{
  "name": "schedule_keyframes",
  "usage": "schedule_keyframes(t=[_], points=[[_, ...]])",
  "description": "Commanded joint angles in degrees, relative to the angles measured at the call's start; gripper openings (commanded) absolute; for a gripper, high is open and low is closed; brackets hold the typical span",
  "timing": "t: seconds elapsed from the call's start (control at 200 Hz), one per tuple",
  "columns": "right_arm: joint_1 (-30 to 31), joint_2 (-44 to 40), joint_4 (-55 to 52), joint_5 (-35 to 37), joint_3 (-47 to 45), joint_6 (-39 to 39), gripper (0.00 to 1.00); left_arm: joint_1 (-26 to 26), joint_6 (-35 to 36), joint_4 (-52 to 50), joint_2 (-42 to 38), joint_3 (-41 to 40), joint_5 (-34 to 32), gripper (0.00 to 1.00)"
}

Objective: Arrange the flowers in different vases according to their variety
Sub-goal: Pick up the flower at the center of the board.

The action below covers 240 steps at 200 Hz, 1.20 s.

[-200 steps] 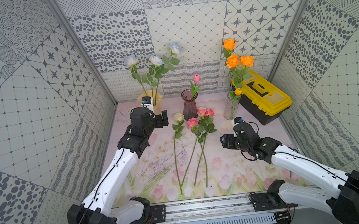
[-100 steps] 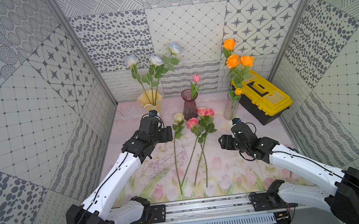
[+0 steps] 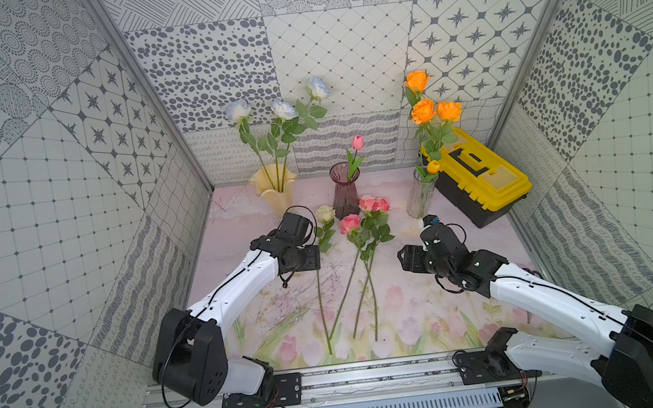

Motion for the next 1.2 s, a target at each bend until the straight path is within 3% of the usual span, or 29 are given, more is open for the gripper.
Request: schedule_keyframes(t=[0.0, 0.145, 0.335, 0.605, 0.81, 1.066, 1.196], points=[[0.31, -1.39, 1.78, 1.12, -0.72, 0.5, 0.75, -0.29, -1.99, -4.1, 5.42, 2.09, 3.82, 0.72], [0.36, -1.75, 1.81, 1.2, -1.44, 0.79, 0.74, -0.42, -1.91, -5.17, 11.37, 4.81, 5.3, 0.68], [0.3, -2.59, 1.84, 1.69, -2.18, 0.95, 0.75, -0.4, -1.38, -5.87, 17.77, 7.83, 5.92, 0.55], [0.3, -3.12, 1.8, 2.06, -3.21, 1.23, 0.75, -0.39, -1.38, -6.13, 24.14, 10.32, 5.51, 0.49], [0.34, -3.33, 1.8, 2.36, -3.64, 1.19, 0.75, -0.4, -1.46, -6.26, 27.13, 11.03, 4.99, 0.33], [0.34, -3.72, 1.79, 2.7, -4.09, 1.26, 0.75, -0.42, -1.82, -6.23, 29.17, 10.07, 4.56, 0.0], [0.27, -3.95, 1.84, 2.76, -4.29, 1.32, 0.75, -0.48, -2.17, -6.27, 29.11, 9.81, 4.31, 0.0]])
